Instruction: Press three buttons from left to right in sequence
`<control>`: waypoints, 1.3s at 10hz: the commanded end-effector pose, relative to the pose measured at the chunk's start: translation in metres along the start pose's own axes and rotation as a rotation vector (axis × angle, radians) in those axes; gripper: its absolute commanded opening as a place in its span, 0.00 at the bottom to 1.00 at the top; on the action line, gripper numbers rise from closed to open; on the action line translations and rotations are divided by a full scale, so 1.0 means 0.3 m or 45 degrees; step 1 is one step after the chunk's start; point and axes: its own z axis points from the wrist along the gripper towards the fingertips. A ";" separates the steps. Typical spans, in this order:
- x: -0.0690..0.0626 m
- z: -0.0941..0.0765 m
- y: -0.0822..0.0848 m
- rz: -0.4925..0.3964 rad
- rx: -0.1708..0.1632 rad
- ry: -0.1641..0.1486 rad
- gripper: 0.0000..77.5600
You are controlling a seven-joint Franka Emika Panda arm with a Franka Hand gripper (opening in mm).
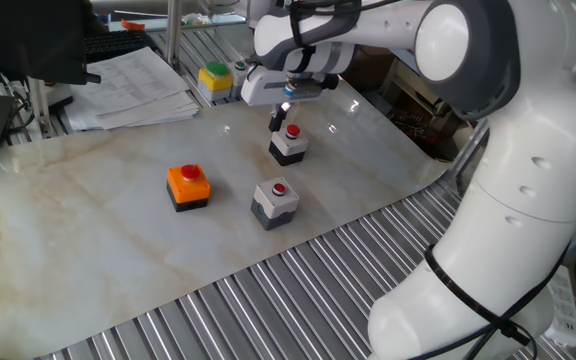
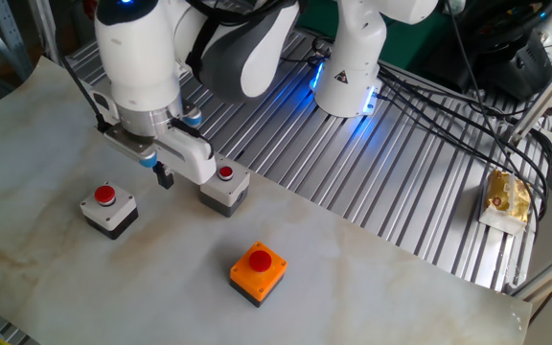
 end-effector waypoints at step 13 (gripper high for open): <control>-0.002 -0.006 -0.001 -0.174 0.046 -0.015 0.00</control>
